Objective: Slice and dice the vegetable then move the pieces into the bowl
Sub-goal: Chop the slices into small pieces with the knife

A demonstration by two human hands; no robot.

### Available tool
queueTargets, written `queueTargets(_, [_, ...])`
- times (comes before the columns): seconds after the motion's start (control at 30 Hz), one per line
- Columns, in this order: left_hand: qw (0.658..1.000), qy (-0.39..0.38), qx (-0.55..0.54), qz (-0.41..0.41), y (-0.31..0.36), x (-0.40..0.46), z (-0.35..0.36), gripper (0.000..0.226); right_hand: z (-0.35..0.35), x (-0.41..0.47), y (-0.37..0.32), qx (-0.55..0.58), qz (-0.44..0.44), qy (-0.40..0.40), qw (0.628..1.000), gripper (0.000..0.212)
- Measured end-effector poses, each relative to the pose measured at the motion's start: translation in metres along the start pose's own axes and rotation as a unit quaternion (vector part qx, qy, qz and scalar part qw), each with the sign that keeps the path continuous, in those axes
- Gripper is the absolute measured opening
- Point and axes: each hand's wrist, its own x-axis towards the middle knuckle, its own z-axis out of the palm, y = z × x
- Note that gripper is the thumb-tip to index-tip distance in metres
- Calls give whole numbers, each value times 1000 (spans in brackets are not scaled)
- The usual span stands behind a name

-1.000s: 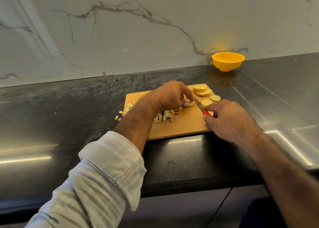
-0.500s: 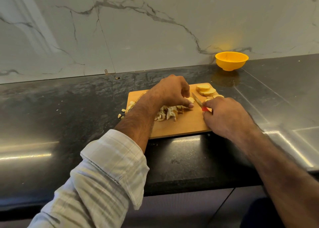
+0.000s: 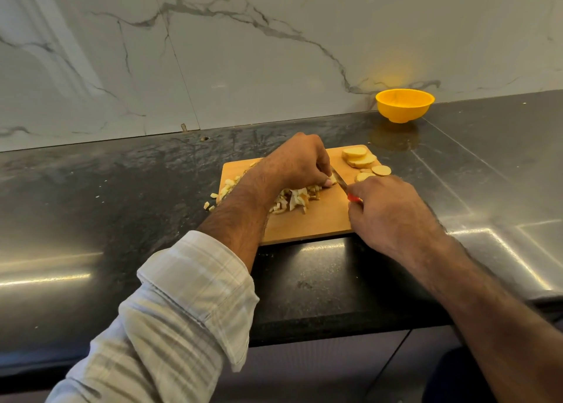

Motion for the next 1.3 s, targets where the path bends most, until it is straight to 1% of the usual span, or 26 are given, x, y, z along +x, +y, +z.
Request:
queueTargets(0.1, [1000, -1, 14, -3, 2, 1, -1, 15, -1, -1, -11, -22, 3, -27, 999, 22])
queueTargets(0.2, [1000, -3, 20, -8, 3, 2, -1, 14, -3, 3, -21, -21, 2, -33, 999, 18])
queueTargets(0.3, [1000, 0, 15, -7, 3, 1, -2, 13, -6, 15, -25, -18, 3, -25, 1000, 23])
queueTargets(0.4, [1000, 3, 1, -11, 1, 0, -1, 13, -6, 24, -23, -4, 15, -37, 999, 27])
queueTargets(0.43, [1000, 7, -2, -13, 0, 0, -1, 15, -4, 24, -20, 3, 14, -23, 1000, 23])
queueTargets(0.5, [1000, 11, -5, -16, -1, -1, -2, 19, 1, 18, -13, 16, 5, 29, 999, 13])
queueTargets(0.57, [1000, 11, -4, -17, -1, -1, -4, 18, 5, 7, -9, 22, 0, 49, 999, 12])
queueTargets(0.63, [1000, 15, -2, -21, 0, -2, -5, 14, 6, 0, -10, 14, -1, 29, 999, 16])
queueTargets(0.73, [999, 20, -1, -26, 1, -1, -5, 11, 2, -4, -18, -1, 3, -18, 1000, 15])
queueTargets(0.97, [999, 18, 17, -24, 3, -1, -4, 7, -11, 5, -40, -32, 7, -60, 998, 30])
queueTargets(1.1, [1000, 11, 0, -24, 1, -2, -7, 9, -6, 24, -39, -7, 15, -41, 999, 26])
queueTargets(1.17, [1000, 6, -18, -18, -2, -3, -7, 7, 1, 26, -27, 22, 14, 10, 1000, 24])
queueTargets(1.23, [999, 15, -34, -18, -7, -4, -9, 11, 6, 19, -17, 34, 1, 68, 997, 25])
queueTargets(1.3, [999, 30, -33, -19, -11, -4, -11, 13, 7, 10, -11, 39, -8, 87, 995, 26])
